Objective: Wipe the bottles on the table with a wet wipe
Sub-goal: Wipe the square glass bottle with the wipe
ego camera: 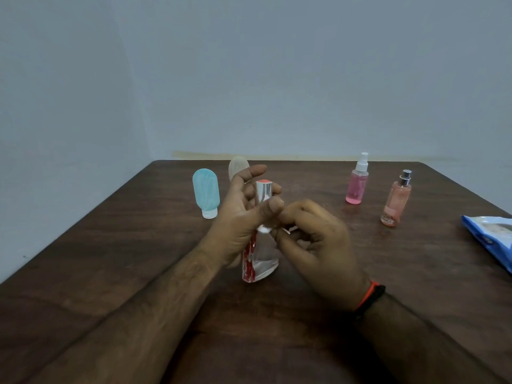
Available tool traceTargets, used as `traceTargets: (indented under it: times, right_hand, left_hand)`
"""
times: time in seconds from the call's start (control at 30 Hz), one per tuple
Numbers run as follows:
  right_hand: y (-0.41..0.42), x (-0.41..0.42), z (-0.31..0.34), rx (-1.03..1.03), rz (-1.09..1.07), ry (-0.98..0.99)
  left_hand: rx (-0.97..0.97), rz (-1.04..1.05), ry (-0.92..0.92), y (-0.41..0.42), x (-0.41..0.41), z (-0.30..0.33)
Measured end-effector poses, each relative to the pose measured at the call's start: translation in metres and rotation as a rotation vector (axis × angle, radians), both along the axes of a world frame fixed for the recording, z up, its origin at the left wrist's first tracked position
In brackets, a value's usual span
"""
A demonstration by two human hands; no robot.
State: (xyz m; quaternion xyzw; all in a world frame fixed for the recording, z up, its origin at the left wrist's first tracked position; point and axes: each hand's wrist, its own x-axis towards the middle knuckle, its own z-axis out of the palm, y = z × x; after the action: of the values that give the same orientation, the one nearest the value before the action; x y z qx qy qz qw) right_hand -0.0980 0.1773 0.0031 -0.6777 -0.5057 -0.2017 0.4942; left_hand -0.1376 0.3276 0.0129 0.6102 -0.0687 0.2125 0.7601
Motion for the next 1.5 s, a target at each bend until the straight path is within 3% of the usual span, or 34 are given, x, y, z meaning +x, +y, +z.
traceTargets:
  times: [0.17, 0.33, 0.83, 0.93, 1.03, 1.13, 1.23, 1.37, 1.5]
  right_hand:
    - [-0.003, 0.008, 0.005, 0.207, -0.087, 0.079]
    - [-0.007, 0.007, 0.002, 0.098, -0.01, -0.028]
    - [-0.006, 0.01, 0.006, 0.119, 0.227, 0.402]
    - [-0.005, 0.012, 0.005, 0.172, 0.254, 0.461]
    - [-0.009, 0.016, 0.004, 0.242, 0.316, 0.565]
    - [-0.012, 0.02, 0.005, 0.329, 0.358, 0.666]
    - [-0.013, 0.024, 0.005, 0.381, 0.385, 0.711]
    - [-0.016, 0.028, 0.006, 0.355, 0.361, 0.632]
    - [-0.019, 0.029, 0.008, 0.229, -0.043, 0.189]
  left_hand:
    - [0.173, -0.037, -0.014, -0.007, -0.003, 0.0]
    - [0.209, -0.054, -0.023, -0.007, -0.005, 0.0]
    - [0.486, -0.033, -0.066, -0.01, -0.009, 0.001]
    - [0.438, -0.071, -0.005, -0.01, -0.006, 0.002]
    - [0.356, -0.276, 0.131, 0.006, -0.007, 0.006]
    - [0.474, -0.398, 0.283, 0.026, -0.011, 0.011]
    - [0.571, -0.389, 0.356, 0.033, -0.011, 0.01]
    - [0.639, -0.226, 0.342, 0.031, -0.01, 0.011]
    - [0.792, -0.009, 0.294, 0.031, -0.009, 0.01]
